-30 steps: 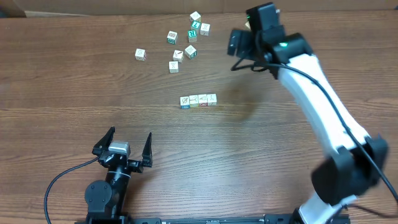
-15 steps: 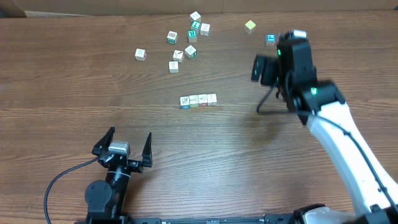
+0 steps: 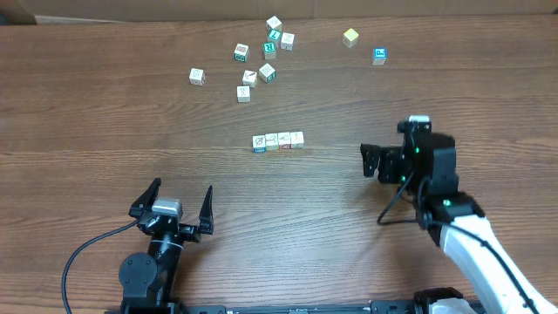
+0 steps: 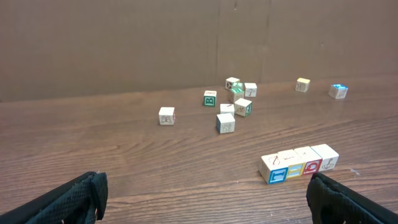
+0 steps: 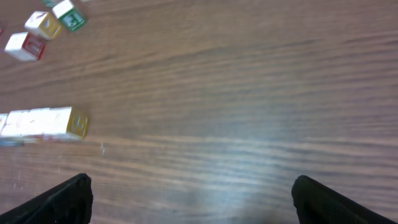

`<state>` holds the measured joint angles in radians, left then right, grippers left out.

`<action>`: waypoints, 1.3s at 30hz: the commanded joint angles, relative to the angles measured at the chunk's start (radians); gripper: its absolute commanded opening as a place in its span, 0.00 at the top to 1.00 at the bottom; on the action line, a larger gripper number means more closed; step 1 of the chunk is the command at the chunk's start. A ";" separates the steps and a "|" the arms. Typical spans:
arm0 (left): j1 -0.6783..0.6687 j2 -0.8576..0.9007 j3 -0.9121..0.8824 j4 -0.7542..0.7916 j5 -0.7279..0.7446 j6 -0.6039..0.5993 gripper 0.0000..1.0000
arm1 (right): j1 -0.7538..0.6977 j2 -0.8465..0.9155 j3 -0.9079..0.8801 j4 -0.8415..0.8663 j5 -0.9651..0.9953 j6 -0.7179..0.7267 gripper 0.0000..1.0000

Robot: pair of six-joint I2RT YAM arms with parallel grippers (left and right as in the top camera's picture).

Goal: Form a horizontal line

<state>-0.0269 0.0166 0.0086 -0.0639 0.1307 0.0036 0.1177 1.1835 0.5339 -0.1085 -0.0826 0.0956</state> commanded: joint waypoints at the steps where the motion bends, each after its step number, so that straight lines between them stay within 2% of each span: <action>1: -0.006 -0.012 -0.004 -0.003 -0.007 0.017 0.00 | -0.003 -0.058 -0.071 0.047 -0.024 -0.019 0.00; 8: -0.006 -0.012 -0.004 -0.003 -0.007 0.017 0.00 | -0.003 -0.095 -0.173 0.113 -0.024 -0.019 0.00; 22: -0.006 -0.012 -0.004 -0.003 -0.007 0.017 0.01 | -0.003 -0.244 -0.422 0.446 -0.025 -0.018 0.00; 27: -0.006 -0.012 -0.004 -0.003 -0.007 0.017 0.00 | -0.003 -0.349 -0.464 0.431 -0.025 -0.018 0.00; 39: -0.006 -0.012 -0.004 -0.003 -0.007 0.017 0.00 | -0.003 -0.565 -0.465 0.205 -0.025 -0.018 0.00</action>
<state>-0.0269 0.0166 0.0086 -0.0643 0.1307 0.0036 0.1177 0.6731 0.0761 0.1234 -0.1013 0.0811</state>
